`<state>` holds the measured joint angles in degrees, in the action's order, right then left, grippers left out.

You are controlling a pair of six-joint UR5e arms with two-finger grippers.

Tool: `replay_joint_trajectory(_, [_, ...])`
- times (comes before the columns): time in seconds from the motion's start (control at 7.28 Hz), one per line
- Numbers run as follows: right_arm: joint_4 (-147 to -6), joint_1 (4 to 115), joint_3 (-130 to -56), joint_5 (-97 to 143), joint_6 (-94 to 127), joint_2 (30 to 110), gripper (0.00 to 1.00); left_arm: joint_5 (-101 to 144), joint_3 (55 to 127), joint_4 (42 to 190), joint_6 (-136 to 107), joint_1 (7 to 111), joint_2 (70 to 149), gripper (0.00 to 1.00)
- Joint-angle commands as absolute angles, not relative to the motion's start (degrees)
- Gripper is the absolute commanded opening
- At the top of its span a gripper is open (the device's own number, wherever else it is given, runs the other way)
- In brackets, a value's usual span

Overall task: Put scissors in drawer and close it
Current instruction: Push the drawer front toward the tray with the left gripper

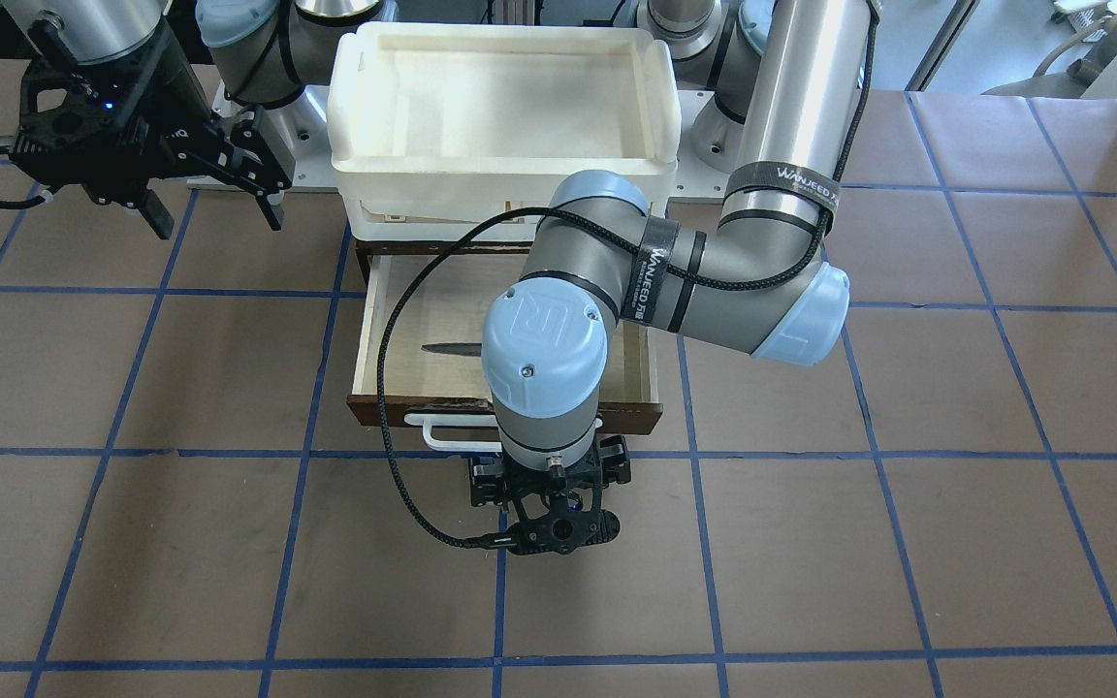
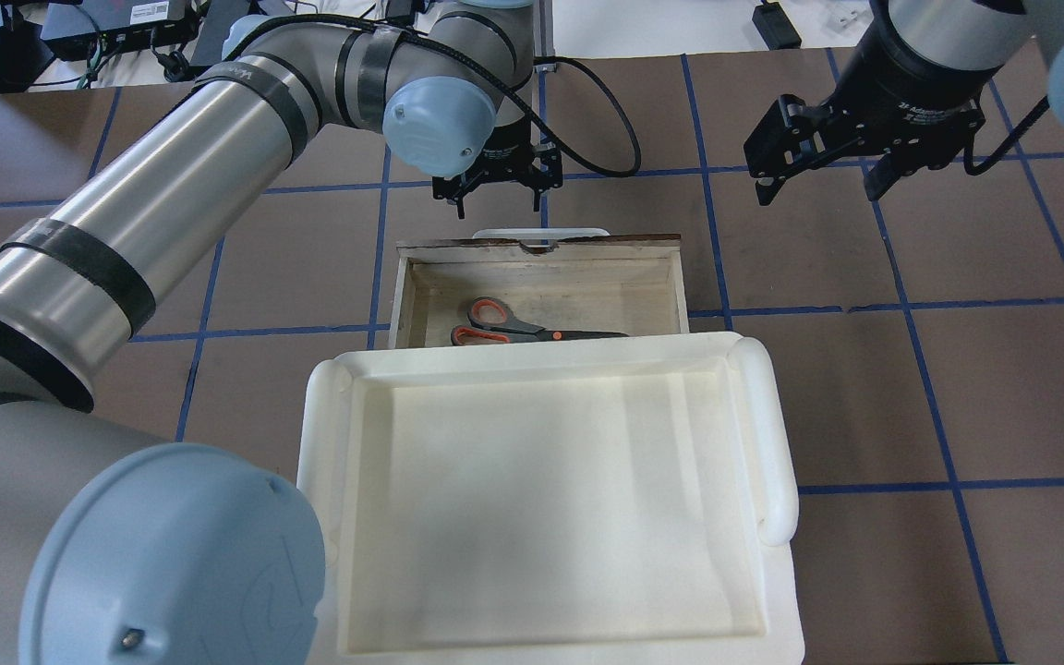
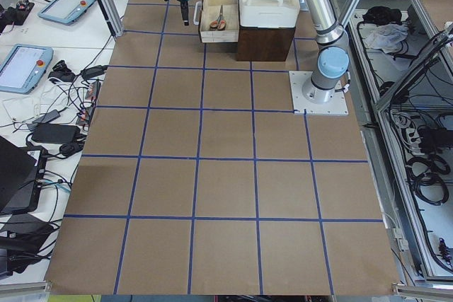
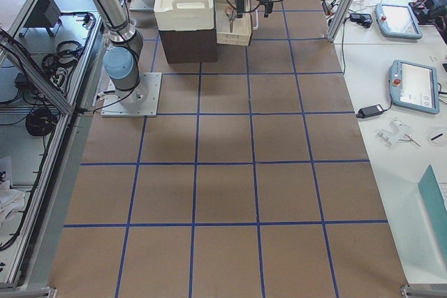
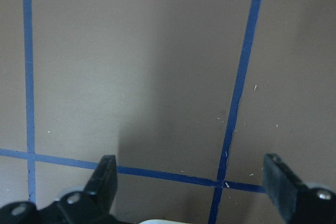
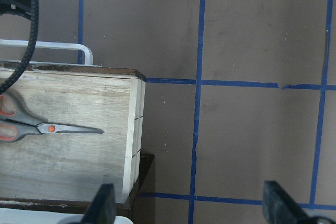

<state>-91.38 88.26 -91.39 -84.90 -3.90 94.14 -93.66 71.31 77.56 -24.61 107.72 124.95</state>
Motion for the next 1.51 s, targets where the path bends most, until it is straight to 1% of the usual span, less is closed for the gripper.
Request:
replay_joint_trajectory(0.0, [-91.58, 88.33, -92.46, -84.99, -0.46, 94.74, 1.0, -93.52, 72.86, 78.13, -24.26, 107.84, 124.54, 1.0])
replay_joint_trajectory(1.24, [-91.32, 88.95, -92.81, -88.95, -0.79, 94.75, 1.0, -93.78, 77.25, 82.87, -24.26, 107.93, 119.62, 1.0])
replay_joint_trajectory(1.37, [-91.58, 88.95, -92.81, -88.95, -0.88, 94.75, 1.0, -93.87, 78.56, 83.66, -24.26, 107.93, 118.58, 1.0])
